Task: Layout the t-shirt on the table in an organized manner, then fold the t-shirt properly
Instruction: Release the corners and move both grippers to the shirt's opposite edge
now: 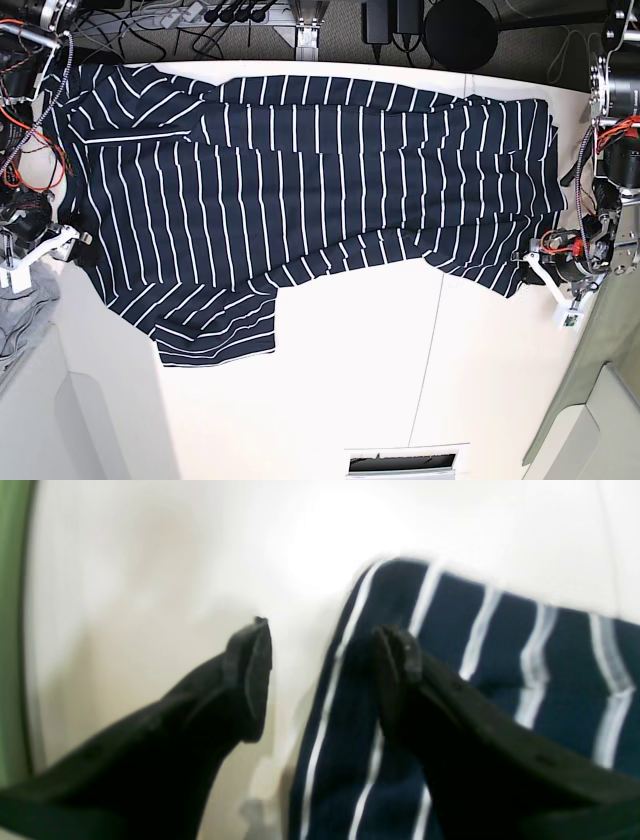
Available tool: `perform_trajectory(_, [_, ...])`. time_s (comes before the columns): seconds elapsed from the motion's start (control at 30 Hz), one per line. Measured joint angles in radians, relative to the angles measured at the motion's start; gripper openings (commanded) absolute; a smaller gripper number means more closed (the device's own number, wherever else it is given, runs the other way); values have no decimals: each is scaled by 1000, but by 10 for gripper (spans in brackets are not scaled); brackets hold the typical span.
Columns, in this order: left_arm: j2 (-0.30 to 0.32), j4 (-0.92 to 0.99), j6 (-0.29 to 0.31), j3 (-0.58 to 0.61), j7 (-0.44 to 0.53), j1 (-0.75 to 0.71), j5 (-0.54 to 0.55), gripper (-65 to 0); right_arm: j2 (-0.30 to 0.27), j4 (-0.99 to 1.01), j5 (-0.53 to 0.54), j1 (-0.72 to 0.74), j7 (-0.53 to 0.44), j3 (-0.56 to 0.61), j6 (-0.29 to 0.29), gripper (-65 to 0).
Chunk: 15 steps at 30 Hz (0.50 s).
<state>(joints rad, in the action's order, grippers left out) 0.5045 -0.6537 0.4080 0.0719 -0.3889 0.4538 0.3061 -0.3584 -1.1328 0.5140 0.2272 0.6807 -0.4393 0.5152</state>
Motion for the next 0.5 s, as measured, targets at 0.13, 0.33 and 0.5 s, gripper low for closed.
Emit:
perform_trajectory(0.13, [4, 61, 31, 0, 23, 21, 8, -306, 8, 0, -6, 0, 0, 0, 0, -338])
perform_trajectory(0.33, [2, 65, 193, -1, -29, 21, 159, -306, 6, 0, -11, 0, 0, 1, 0, -338])
perform_trajectory(0.5, [-9, 65, 277, -1, -45, 23, 221, -306, 6, 0, -60, 0, -45, 1, 0, -338])
